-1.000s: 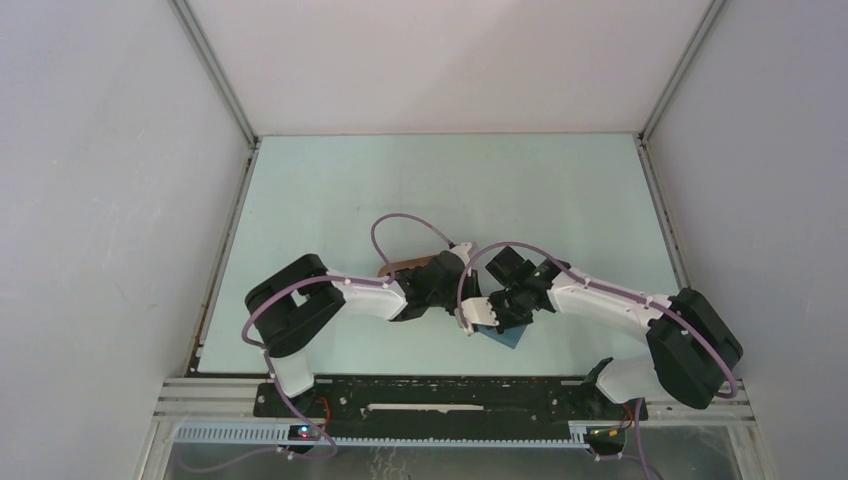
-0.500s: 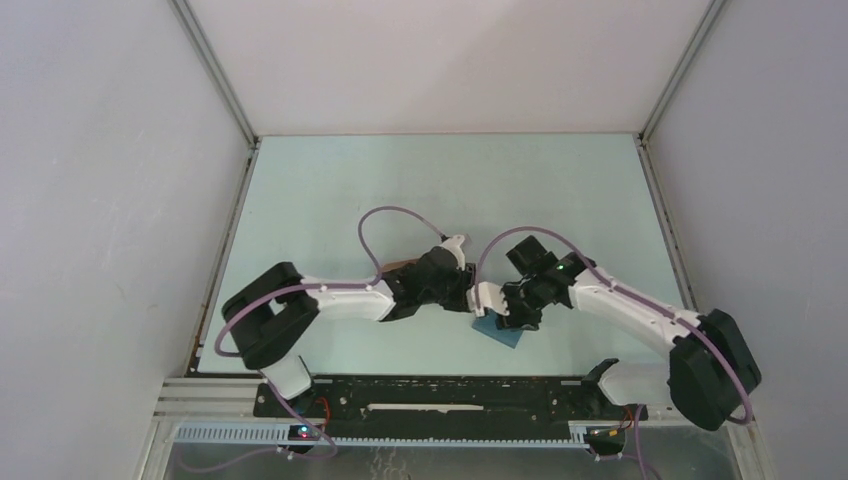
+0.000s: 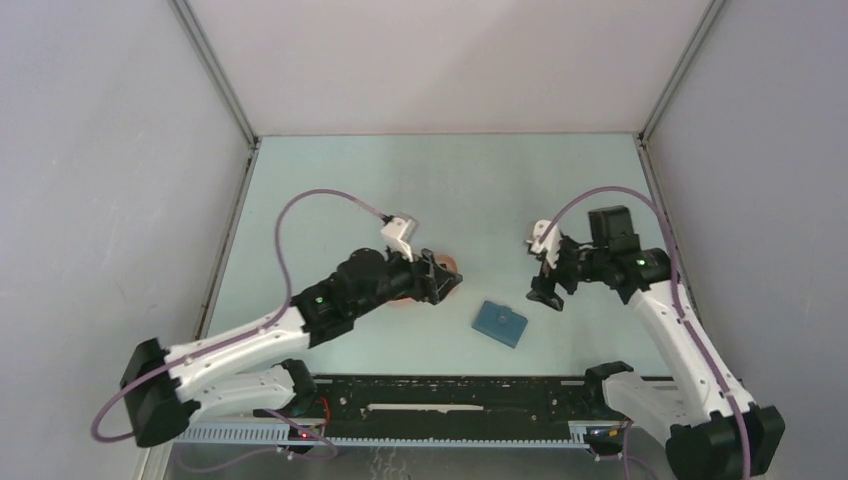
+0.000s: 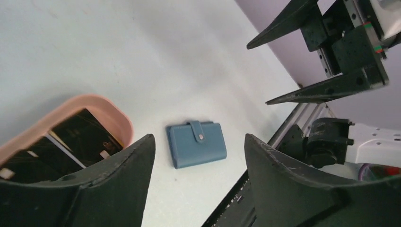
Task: Put the credit cards into the card holder
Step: Reset both arms
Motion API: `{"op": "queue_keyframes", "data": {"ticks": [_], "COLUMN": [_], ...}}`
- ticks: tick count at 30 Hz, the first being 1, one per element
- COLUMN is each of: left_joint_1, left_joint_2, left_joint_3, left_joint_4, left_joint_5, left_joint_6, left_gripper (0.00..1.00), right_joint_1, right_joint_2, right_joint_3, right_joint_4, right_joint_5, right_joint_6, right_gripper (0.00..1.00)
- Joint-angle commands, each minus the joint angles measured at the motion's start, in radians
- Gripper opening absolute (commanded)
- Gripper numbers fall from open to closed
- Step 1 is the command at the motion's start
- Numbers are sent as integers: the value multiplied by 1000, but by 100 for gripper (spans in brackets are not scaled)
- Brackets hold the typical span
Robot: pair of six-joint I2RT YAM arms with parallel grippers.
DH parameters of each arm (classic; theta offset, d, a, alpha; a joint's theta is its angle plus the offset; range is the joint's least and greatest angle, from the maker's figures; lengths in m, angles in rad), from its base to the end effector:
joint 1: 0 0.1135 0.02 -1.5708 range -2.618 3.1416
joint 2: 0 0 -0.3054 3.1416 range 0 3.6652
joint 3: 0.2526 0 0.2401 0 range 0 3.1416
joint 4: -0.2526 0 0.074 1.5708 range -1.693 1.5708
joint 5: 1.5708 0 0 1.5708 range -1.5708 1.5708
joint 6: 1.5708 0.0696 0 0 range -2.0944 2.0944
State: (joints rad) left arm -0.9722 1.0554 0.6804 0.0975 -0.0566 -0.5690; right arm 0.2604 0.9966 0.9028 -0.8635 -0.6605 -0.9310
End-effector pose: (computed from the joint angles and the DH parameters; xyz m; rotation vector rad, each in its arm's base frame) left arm 0.1417 -0.2008 0.3106 0.3540 1.9429 -0.9982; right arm 0.1489 0.0839 0.3024 -1.5051 1.7730 0.5075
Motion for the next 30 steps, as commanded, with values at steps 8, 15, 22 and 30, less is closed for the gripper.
{"op": "queue_keyframes", "data": {"ticks": [8,15,22,30], "left_joint_1": [98,156,242,561], "left_joint_2": [-399,-563,-613,-580], "left_joint_3": [28,46,105,129], "left_joint_4": [-309,-427,-531,-537], "left_joint_5": [-76,-147,-128,192], "left_joint_6": [148,110,110,82], "left_gripper": [98,100,100,100], "right_joint_1": [-304,-362,-381,-386], "right_joint_2": [-113,-155,-170,-179], "right_joint_3": [195,233,282,340], "right_joint_4": [48,90,71,65], "right_joint_5": [16,12,-84,-125], "right_joint_6": [514,687,739,839], "right_gripper": [100,100,100,100]}}
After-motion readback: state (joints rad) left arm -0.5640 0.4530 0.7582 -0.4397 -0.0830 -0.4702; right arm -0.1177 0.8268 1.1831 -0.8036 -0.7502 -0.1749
